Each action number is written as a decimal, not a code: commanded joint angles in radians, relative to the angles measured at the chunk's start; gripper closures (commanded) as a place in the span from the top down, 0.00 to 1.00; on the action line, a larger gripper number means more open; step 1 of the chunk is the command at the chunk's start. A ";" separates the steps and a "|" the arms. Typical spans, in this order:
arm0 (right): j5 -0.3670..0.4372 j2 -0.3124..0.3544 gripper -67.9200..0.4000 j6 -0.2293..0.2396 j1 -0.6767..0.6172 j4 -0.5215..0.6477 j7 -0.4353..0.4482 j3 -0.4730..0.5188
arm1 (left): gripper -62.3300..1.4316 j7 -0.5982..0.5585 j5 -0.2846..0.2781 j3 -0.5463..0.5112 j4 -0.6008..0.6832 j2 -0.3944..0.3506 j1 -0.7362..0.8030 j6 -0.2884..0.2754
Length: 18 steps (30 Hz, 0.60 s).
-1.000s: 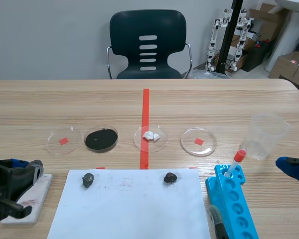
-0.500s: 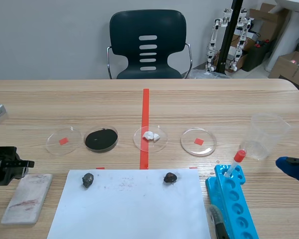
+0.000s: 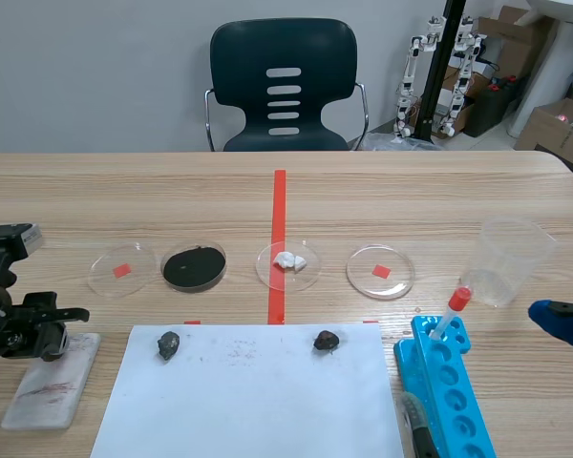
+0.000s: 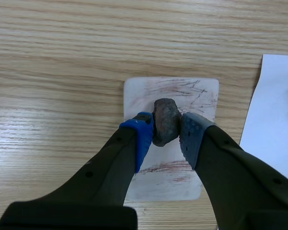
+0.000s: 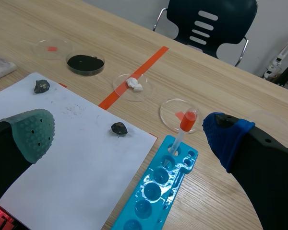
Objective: Rub the mineral on the streak plate
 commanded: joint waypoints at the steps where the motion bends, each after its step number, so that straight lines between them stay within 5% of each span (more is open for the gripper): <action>1: 0.008 0.000 0.96 -0.003 0.000 0.019 0.016 0.006 | 0.21 0.002 -0.006 0.003 0.017 -0.003 -0.021 0.015; 11: 0.008 0.000 0.96 -0.003 0.000 0.019 0.016 0.006 | 0.21 -0.006 0.002 0.064 -0.061 -0.003 -0.063 0.060; 18: 0.008 0.000 0.96 -0.003 0.000 0.019 0.016 0.006 | 0.21 -0.003 0.079 0.064 -0.070 -0.003 -0.065 0.122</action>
